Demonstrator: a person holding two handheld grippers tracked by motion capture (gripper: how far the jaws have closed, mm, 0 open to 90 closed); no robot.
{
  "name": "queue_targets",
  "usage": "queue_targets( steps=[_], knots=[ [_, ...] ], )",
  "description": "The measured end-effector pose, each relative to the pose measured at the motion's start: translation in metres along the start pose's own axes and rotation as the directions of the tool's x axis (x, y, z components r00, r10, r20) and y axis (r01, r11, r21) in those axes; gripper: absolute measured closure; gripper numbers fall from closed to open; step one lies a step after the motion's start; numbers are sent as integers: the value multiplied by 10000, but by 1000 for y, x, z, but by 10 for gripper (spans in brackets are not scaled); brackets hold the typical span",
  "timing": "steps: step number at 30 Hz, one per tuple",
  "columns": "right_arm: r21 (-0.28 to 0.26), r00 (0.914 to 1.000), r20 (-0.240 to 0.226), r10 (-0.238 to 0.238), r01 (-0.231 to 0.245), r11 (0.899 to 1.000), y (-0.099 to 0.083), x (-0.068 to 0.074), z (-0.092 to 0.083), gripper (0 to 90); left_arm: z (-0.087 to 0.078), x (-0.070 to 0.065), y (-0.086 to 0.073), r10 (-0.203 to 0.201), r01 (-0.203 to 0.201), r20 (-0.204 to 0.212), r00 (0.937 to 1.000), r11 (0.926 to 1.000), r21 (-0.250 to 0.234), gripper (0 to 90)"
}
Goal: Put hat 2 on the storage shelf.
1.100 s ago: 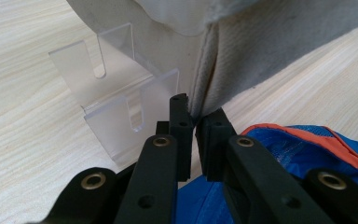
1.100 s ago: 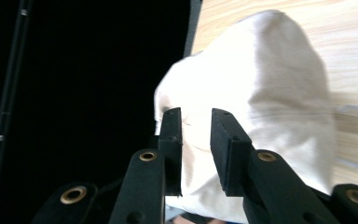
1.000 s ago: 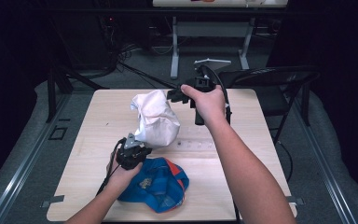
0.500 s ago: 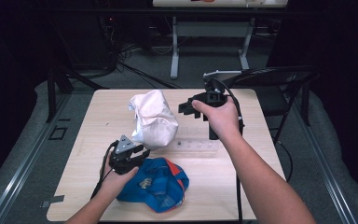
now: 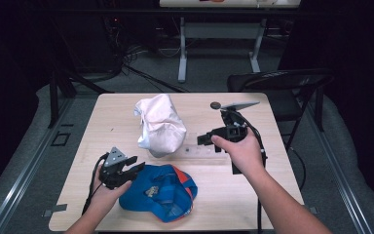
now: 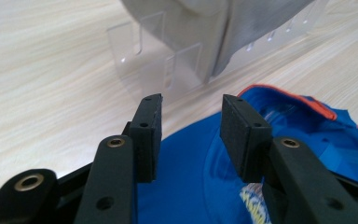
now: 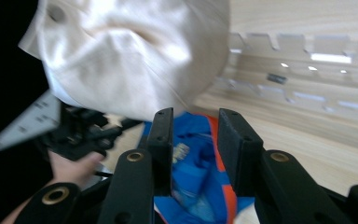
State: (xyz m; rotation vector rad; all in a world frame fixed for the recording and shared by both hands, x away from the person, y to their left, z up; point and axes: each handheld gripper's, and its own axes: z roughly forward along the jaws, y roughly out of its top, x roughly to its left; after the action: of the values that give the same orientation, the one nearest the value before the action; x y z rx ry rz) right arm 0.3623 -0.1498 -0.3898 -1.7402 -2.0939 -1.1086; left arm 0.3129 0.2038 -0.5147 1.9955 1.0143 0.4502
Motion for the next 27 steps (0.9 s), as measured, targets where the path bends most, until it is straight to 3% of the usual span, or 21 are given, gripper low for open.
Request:
queue_targets(
  steps=[5, 8, 12, 20, 27],
  knots=[
    [20, 9999, 53, -145, 145, 9999, -20, -13, 5, 649, -6, 7, -12, -189, 191, -128, 9997, 9998, 101, 576],
    [64, 10000, 23, -44, 43, 10000, -39, -28, 12, 639, -9, 8, -18, -214, 217, -186, 9996, 9996, 153, 567],
    [205, 9999, -65, 93, -92, 9997, -57, -42, 24, 626, -11, 11, -25, -191, 191, 58, 9998, 9998, 46, 557],
    [462, 9999, 91, -49, 44, 9989, -85, -57, 47, 603, -9, 21, -34, -204, 206, -136, 9997, 9997, 135, 558],
    [362, 9998, 207, -58, 51, 9993, -101, -66, 58, 613, -5, 25, -39, -326, 333, -194, 9993, 9988, 364, 558]
  ],
)
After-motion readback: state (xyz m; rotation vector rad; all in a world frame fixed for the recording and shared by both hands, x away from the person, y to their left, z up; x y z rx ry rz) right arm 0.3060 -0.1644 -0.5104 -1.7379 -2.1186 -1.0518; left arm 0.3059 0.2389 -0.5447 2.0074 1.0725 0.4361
